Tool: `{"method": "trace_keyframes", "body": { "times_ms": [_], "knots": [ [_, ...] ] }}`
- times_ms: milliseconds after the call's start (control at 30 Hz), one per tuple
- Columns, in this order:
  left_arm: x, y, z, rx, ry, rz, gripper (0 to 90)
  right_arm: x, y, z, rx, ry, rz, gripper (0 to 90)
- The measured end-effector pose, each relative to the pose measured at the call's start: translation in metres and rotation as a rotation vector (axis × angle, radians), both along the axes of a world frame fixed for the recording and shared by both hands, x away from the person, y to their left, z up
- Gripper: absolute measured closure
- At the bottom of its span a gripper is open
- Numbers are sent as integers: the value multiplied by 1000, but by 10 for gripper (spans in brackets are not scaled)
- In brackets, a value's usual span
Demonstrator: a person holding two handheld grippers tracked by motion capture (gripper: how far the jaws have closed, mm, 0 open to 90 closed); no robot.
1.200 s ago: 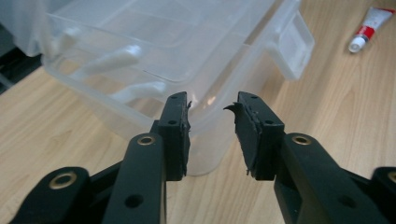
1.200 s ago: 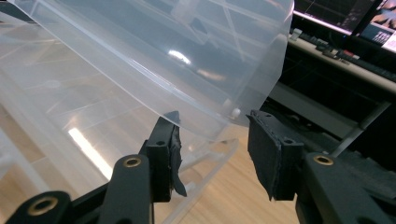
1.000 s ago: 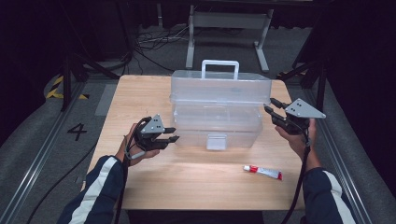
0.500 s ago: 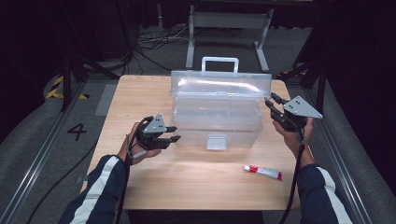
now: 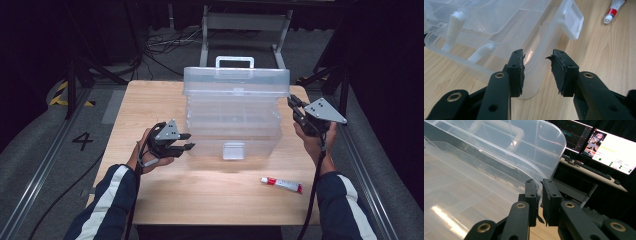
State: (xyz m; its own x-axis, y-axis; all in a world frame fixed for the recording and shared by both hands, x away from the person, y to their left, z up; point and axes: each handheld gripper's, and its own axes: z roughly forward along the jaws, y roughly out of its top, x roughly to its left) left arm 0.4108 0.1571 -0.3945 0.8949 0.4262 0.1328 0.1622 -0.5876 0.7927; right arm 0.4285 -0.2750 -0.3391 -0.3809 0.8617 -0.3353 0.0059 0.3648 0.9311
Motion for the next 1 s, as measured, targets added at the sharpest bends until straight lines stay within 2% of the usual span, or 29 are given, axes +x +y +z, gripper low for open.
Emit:
{"method": "trace_keyframes", "body": {
  "times_ms": [67,167,233,400,533,600,700,1000],
  "knots": [
    [1,0,0,2,1,-2,631,1,-1,-1,7,-1,-2,830],
    [2,1,-1,-14,12,-8,637,2,-1,-1,21,-1,13,778],
    [2,2,0,-14,13,-8,636,2,3,0,-14,-19,-2,753],
    [2,1,0,-10,10,-9,634,6,6,0,-20,-25,-13,691],
    [2,1,0,-14,14,-9,636,16,10,-7,-22,-4,-36,625],
    [3,1,-1,-11,14,-13,642,19,11,-9,-17,-1,-50,636],
    [3,0,-2,-10,12,-9,646,20,11,-12,-6,-8,-86,742],
    [3,-1,-1,6,-8,-4,657,19,17,-13,-47,-38,-145,783]
  ]
}}
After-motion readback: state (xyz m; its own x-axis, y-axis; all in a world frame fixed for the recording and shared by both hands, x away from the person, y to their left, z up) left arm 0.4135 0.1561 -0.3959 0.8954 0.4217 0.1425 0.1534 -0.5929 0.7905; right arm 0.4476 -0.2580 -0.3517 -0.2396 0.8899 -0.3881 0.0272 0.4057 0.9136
